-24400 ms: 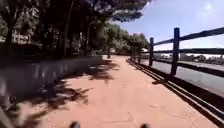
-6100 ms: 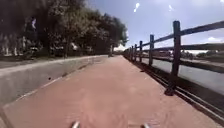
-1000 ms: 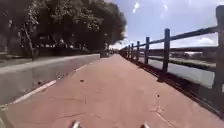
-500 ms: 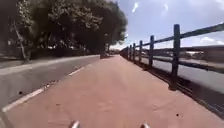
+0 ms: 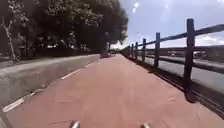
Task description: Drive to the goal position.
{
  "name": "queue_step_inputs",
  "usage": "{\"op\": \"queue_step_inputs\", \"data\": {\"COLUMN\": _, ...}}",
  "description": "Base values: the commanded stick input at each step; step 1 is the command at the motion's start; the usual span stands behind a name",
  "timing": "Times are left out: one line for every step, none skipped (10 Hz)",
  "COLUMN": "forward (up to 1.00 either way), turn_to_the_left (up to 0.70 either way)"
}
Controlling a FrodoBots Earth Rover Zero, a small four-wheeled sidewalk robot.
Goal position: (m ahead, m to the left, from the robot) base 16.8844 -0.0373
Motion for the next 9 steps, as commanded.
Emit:
{"op": "queue_step_inputs", "data": {"forward": 1.00, "turn_to_the_left": 0.00}}
{"op": "queue_step_inputs", "data": {"forward": 1.00, "turn_to_the_left": 0.00}}
{"op": "queue_step_inputs", "data": {"forward": 1.00, "turn_to_the_left": 0.00}}
{"op": "queue_step_inputs", "data": {"forward": 1.00, "turn_to_the_left": 0.00}}
{"op": "queue_step_inputs", "data": {"forward": 1.00, "turn_to_the_left": 0.00}}
{"op": "queue_step_inputs", "data": {"forward": 1.00, "turn_to_the_left": 0.00}}
{"op": "queue_step_inputs", "data": {"forward": 1.00, "turn_to_the_left": 0.00}}
{"op": "queue_step_inputs", "data": {"forward": 1.00, "turn_to_the_left": 0.00}}
{"op": "queue_step_inputs", "data": {"forward": 1.00, "turn_to_the_left": 0.00}}
